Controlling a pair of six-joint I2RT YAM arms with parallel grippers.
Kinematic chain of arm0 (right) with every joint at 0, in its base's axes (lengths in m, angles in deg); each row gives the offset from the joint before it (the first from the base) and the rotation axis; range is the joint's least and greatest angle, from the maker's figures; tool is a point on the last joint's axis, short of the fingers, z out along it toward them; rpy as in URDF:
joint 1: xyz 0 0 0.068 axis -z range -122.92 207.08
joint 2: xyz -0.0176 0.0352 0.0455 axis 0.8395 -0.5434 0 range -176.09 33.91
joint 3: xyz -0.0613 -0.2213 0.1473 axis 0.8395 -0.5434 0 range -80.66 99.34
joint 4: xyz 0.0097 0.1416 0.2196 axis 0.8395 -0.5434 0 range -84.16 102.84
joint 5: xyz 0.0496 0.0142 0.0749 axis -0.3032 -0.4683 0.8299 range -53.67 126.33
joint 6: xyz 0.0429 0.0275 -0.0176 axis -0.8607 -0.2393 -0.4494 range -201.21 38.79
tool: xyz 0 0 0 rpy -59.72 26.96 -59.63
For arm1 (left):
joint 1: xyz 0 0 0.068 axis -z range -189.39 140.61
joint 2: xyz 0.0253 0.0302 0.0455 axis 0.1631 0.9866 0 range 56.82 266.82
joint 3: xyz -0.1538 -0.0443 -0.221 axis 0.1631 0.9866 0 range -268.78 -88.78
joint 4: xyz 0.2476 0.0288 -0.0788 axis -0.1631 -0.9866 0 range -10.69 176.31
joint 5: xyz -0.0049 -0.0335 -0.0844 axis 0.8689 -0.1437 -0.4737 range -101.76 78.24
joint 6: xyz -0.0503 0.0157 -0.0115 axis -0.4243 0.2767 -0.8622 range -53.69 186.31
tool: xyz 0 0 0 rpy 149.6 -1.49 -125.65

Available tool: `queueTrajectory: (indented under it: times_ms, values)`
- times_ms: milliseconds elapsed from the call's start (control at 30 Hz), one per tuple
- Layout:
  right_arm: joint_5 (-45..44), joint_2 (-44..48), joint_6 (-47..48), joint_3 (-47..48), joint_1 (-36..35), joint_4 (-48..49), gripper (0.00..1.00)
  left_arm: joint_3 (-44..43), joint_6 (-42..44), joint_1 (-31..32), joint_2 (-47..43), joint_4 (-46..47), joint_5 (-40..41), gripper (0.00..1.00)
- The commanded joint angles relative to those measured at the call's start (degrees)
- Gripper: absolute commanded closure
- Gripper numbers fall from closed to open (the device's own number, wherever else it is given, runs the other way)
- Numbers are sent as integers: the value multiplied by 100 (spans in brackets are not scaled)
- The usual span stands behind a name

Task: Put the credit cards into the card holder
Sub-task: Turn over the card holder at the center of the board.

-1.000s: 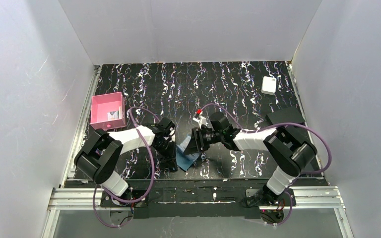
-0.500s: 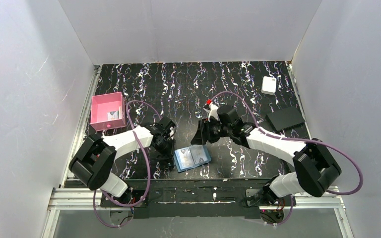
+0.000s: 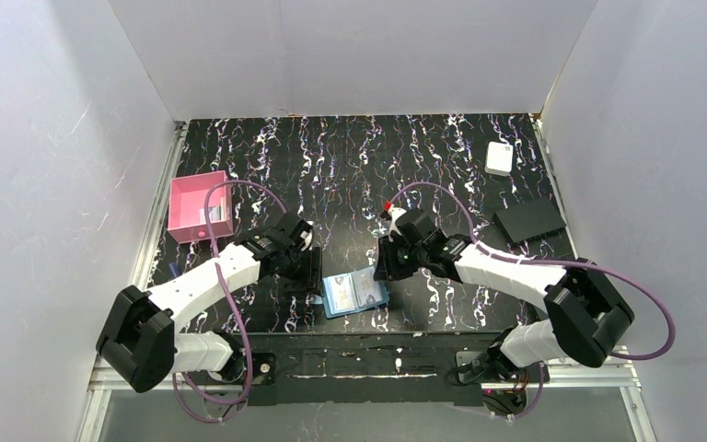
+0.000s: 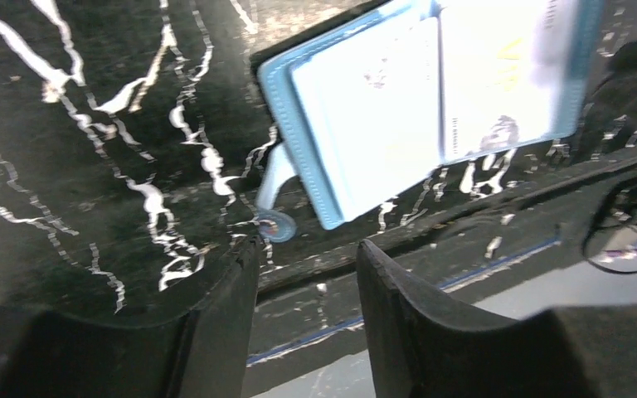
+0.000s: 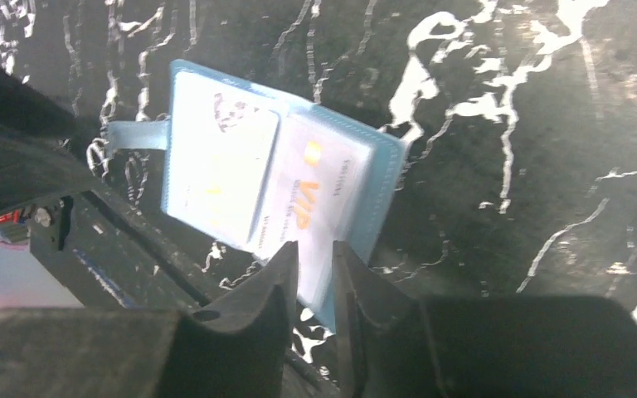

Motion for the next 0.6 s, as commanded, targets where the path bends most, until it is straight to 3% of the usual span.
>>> queueTrajectory:
  times_ms: [0,167,333,567]
  values:
    - [69,293,-406,-48,-268,597,74,7,-470,-4,-32,543,-479,60]
    - [434,-223,-644,-92,-464,1248,87,143,-740,-4,262,1010,-709,65]
    - [121,-437,-593,-171,-465,1273,92,382,-1003,-3,462,1587,-944,67]
    - [-284,-563,-551,-483,-464,1188,94,385,-942,63,809,1721,-973,67]
